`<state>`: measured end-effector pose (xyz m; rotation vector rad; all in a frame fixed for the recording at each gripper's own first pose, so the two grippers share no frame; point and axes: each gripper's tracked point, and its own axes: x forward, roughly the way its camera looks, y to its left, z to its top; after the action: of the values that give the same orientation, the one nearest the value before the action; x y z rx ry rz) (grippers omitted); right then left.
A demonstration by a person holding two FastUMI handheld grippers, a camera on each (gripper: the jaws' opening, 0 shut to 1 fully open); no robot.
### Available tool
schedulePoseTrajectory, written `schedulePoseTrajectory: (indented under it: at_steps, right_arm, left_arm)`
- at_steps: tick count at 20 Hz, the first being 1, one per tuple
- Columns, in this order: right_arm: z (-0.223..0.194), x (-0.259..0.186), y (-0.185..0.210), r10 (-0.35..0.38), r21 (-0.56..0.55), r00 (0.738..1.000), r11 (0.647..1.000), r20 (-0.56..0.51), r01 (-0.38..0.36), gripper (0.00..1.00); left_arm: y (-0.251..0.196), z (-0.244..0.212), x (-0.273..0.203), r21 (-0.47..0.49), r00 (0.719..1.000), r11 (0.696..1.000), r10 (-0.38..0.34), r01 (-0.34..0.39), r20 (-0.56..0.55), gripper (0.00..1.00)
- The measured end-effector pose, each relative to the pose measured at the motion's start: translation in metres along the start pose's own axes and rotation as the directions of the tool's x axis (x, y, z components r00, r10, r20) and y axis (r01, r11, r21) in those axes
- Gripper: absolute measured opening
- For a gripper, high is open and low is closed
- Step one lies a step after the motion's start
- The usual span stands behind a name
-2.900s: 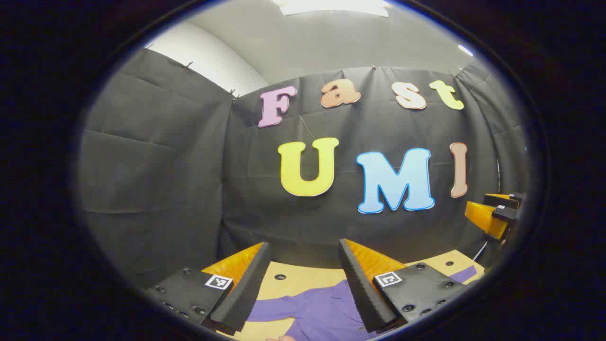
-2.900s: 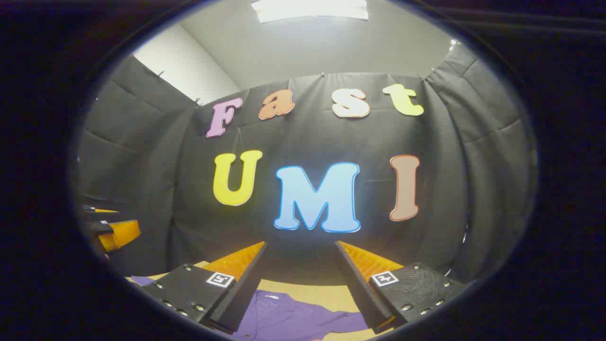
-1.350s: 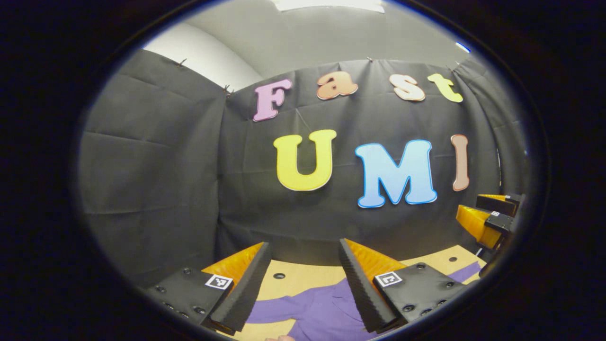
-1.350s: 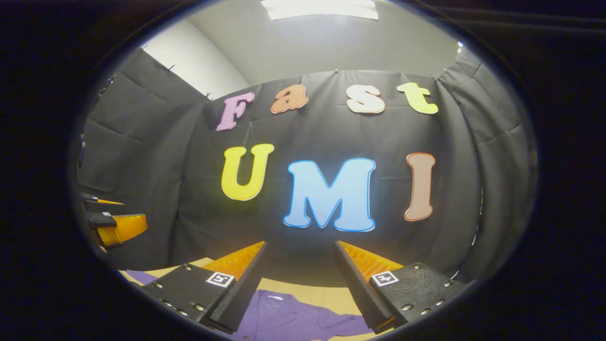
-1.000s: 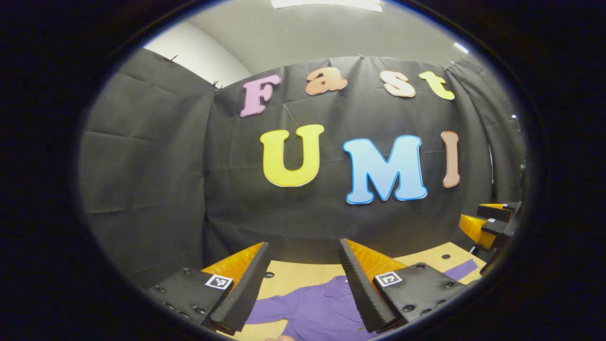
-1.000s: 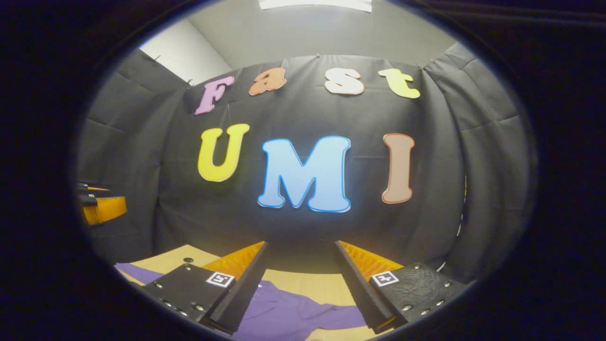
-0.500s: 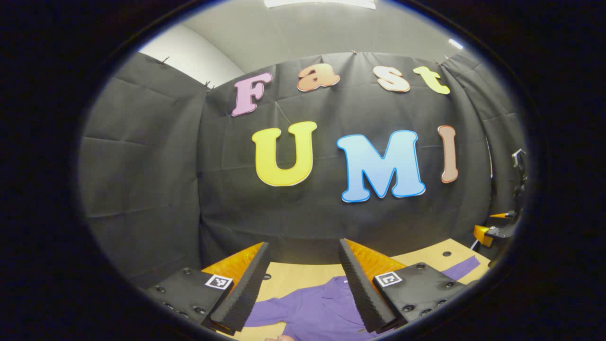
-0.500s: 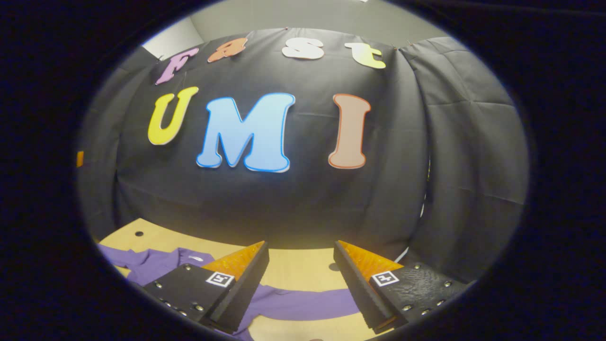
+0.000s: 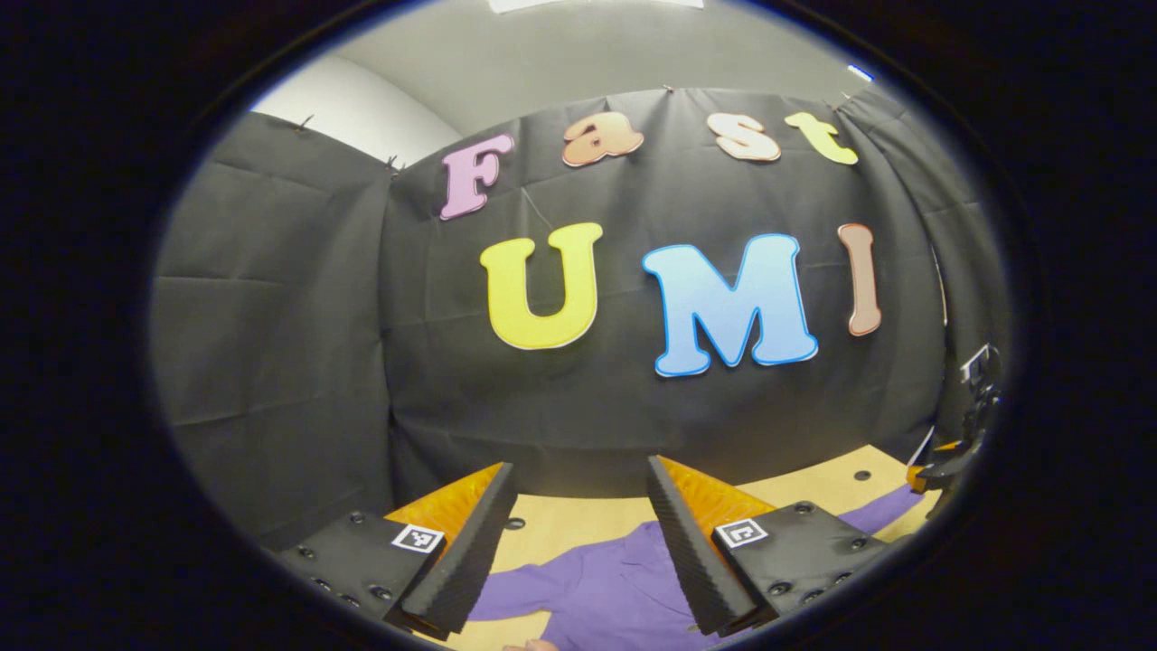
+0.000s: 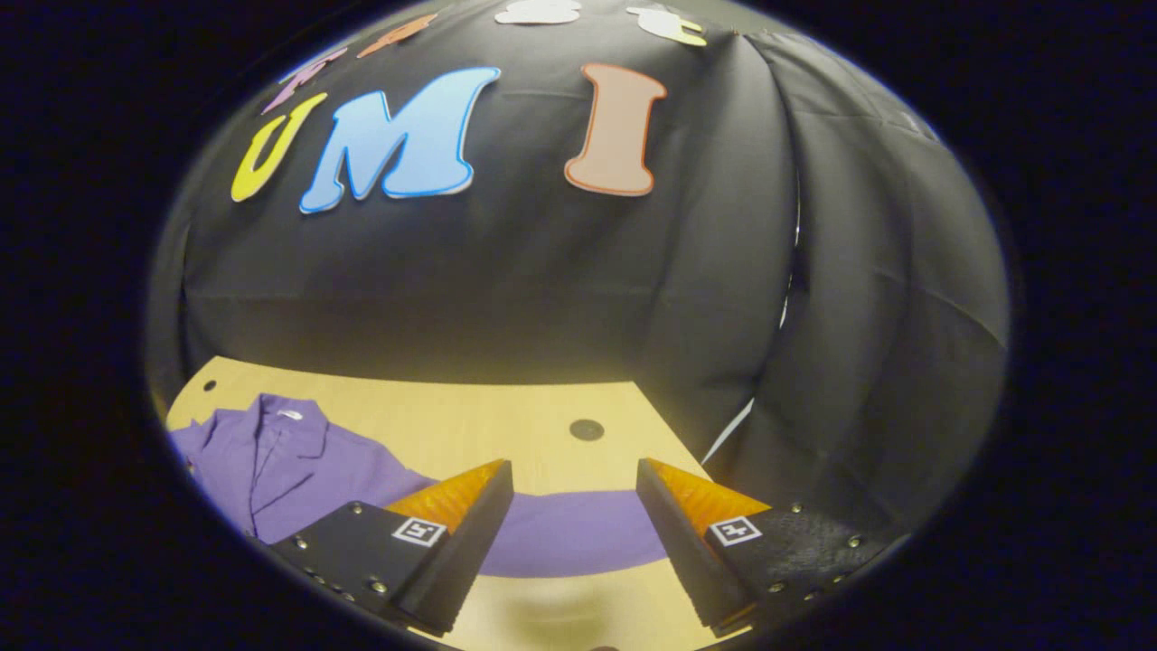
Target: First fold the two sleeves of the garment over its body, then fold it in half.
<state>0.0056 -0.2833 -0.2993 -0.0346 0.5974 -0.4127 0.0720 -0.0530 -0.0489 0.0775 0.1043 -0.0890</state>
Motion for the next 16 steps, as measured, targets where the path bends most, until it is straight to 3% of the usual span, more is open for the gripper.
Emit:
schedulePoseTrajectory:
  at_steps: [8, 16]
  right_arm:
    - [-0.068, 0.057, -0.043, -0.058, 0.014, 0.983, 0.998, -0.176, 0.061, 0.9]
    - [-0.121, 0.085, -0.063, -0.069, 0.075, 0.94, 0.992, -0.334, 0.099, 0.91]
  left_arm:
    - [0.006, -0.009, 0.002, 0.014, 0.997, 0.998, 0.069, -0.069, -0.044, 0.94]
    - [0.003, -0.019, 0.0, 0.0, 0.992, 0.995, 0.1, -0.1, -0.078, 0.94]
